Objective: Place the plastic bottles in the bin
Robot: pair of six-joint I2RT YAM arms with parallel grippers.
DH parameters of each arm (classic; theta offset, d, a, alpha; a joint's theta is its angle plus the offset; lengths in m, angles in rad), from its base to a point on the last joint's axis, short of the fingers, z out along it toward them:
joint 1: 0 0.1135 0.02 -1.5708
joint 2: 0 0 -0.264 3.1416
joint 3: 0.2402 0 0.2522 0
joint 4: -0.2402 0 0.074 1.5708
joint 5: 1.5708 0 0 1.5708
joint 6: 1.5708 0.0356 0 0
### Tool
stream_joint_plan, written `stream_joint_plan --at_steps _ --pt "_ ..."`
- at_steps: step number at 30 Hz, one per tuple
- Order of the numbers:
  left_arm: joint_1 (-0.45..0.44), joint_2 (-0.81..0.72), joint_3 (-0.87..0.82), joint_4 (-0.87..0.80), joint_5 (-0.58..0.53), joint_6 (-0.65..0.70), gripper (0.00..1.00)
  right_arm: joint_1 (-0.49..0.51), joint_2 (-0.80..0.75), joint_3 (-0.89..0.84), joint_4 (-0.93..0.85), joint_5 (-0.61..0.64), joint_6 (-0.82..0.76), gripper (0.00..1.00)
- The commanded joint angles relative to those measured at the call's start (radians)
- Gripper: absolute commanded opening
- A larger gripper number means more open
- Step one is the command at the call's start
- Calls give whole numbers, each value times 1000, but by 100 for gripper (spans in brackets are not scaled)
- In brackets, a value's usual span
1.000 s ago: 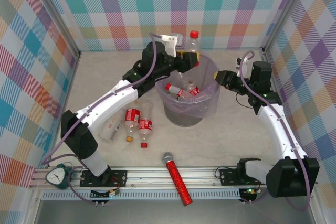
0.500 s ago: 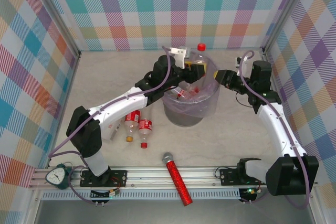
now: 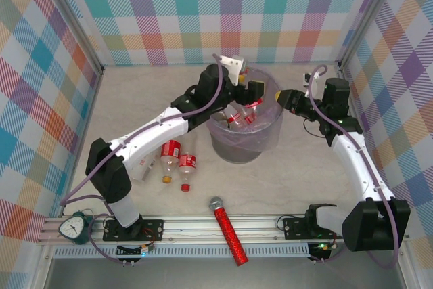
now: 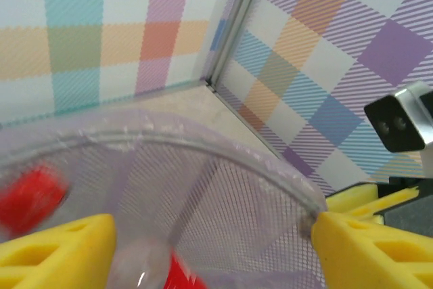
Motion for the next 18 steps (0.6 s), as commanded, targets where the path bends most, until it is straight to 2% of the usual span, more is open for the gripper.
stream_joint_plan --at_steps 1,5,11,13,18 --pt "-5 42 82 -77 -59 37 67 3 18 -9 -15 -19 -5 34" --pt "-5 106 162 -174 -118 32 57 4 18 -6 -18 -19 -12 34" --pt "4 147 183 -209 -179 25 57 3 22 -6 -22 -19 -17 34" --pt "3 165 199 -278 -185 23 56 4 24 -6 -21 -20 -17 34" --pt "3 167 141 -287 -149 -20 38 4 25 -9 -18 -21 -17 34"
